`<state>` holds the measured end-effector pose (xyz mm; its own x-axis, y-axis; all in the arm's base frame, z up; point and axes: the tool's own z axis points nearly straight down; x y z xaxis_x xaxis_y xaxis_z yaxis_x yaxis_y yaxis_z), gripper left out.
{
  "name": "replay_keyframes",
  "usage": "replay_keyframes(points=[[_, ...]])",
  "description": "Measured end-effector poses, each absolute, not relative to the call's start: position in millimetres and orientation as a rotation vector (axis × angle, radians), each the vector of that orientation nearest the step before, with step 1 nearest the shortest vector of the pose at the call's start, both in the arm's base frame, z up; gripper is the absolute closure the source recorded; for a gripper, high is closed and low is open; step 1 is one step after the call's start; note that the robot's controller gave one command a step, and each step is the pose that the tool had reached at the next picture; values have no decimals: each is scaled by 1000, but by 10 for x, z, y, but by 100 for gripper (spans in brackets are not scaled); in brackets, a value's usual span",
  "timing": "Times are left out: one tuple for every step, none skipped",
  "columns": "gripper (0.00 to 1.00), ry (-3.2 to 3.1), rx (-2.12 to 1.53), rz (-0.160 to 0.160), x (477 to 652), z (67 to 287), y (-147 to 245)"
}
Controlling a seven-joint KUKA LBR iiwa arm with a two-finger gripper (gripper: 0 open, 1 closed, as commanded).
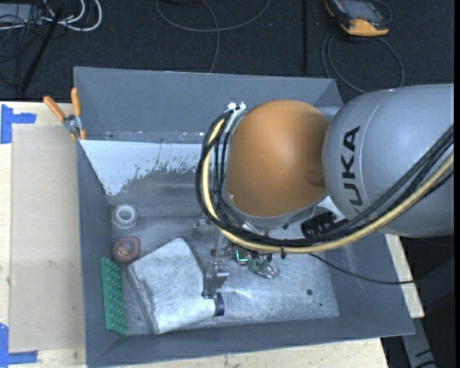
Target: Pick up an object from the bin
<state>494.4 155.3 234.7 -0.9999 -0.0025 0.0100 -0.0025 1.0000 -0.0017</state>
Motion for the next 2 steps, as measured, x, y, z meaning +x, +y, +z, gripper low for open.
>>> replay_keyframes(points=[[0, -3113, 358, 4, 4751, 1731, 749], [0, -3115, 469, 3, 4752, 2755, 345]])
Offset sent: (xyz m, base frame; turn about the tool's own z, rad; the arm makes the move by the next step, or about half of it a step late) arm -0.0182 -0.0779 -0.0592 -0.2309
